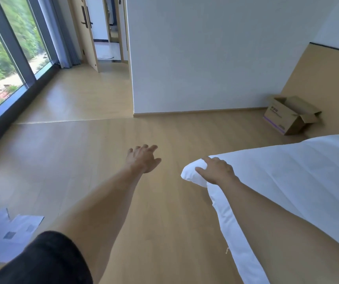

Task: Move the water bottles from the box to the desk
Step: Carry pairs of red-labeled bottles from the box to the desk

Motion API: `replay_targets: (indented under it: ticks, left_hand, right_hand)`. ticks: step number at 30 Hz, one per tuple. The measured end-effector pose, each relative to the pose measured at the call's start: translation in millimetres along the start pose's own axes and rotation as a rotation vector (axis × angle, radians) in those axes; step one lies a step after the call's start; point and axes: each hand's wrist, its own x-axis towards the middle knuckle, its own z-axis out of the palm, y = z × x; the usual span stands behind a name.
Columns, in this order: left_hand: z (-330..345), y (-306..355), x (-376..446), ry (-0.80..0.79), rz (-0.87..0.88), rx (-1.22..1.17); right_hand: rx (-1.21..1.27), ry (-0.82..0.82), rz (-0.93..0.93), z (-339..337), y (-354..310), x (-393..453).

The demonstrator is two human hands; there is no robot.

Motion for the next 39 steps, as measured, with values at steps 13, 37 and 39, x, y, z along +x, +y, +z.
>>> replay_targets:
  ticks: [13,37,39]
  left_hand:
    - [-28.4,-47.6,209.4,-0.012,-0.071,0.073]
    - [-67.0,48.9,638.5,-0.025,0.205,0.047]
    - [-72.7,65.9,680.3,-0.033,0.273,0.045]
  right_hand:
    - [0.099,-0.042,-0.039,-21.9,-48.3,230.4]
    - [0.135,0.070,0.162,-128.8,-2.6,582.0]
    - [0.147,0.093,0.214,-141.4,5.4,614.1]
